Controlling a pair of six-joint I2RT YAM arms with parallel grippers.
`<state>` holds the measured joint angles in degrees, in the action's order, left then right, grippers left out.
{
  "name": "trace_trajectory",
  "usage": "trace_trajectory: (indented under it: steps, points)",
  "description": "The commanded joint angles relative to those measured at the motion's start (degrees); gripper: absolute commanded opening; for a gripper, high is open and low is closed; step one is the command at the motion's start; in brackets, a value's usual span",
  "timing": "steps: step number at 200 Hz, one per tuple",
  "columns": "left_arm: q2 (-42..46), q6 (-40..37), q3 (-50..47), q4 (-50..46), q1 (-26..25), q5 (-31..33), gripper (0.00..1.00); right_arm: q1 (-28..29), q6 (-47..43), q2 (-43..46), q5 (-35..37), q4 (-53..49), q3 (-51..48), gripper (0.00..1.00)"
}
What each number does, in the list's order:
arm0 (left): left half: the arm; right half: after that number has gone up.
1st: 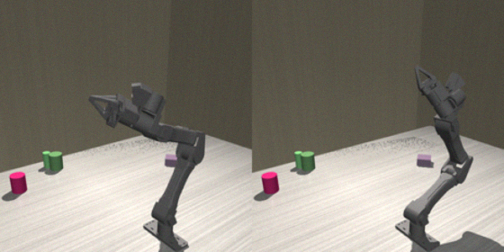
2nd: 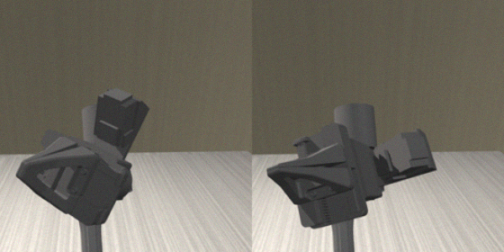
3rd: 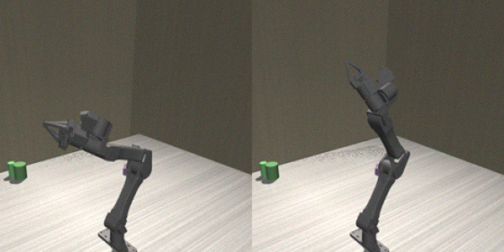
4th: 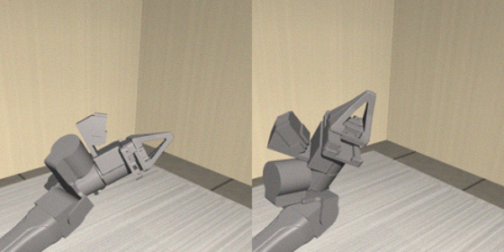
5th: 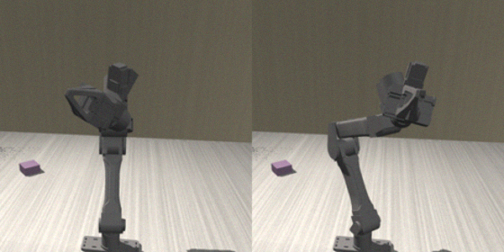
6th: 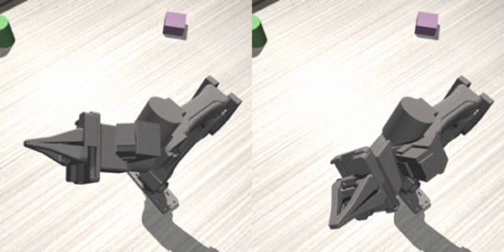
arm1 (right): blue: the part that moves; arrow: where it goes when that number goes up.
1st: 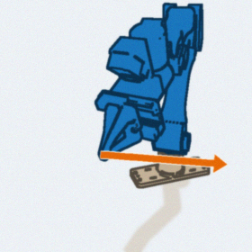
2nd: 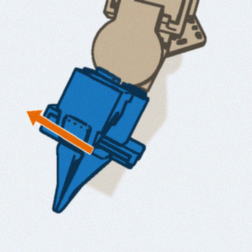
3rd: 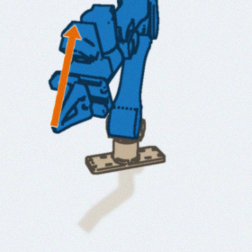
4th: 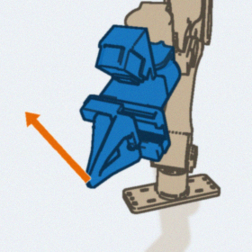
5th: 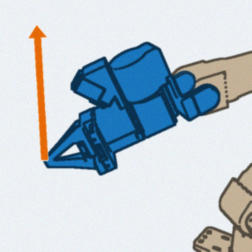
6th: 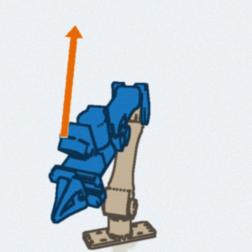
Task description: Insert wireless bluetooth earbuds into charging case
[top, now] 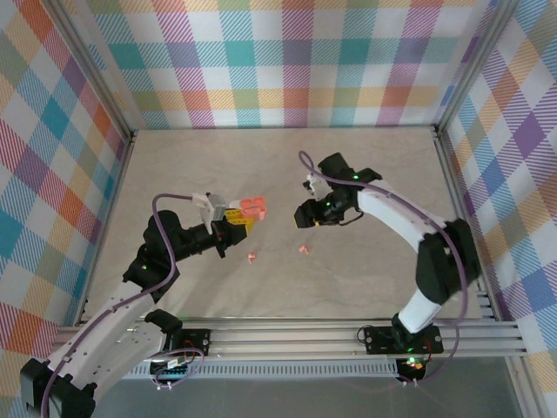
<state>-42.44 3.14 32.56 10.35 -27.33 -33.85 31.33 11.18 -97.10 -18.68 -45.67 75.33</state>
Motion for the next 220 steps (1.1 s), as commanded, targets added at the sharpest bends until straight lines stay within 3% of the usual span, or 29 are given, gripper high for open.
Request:
trace_trajectory:
  steps: [1,85,220]
  points:
    - [1.5,-0.6,-1.1,-0.2,0.1,0.8,0.0,2.4,-4.1,-3.6,5.9,-7.2,3.3,0.57]
    - [2.6,-0.7,-3.6,0.1,0.3,3.2,0.0,10.3,-9.9,-16.2,19.5,-13.1,11.8,0.43]
    - [2.8,-1.2,-3.9,-0.7,0.7,2.9,0.0,11.8,-11.4,-21.2,21.5,-15.3,14.3,0.46]
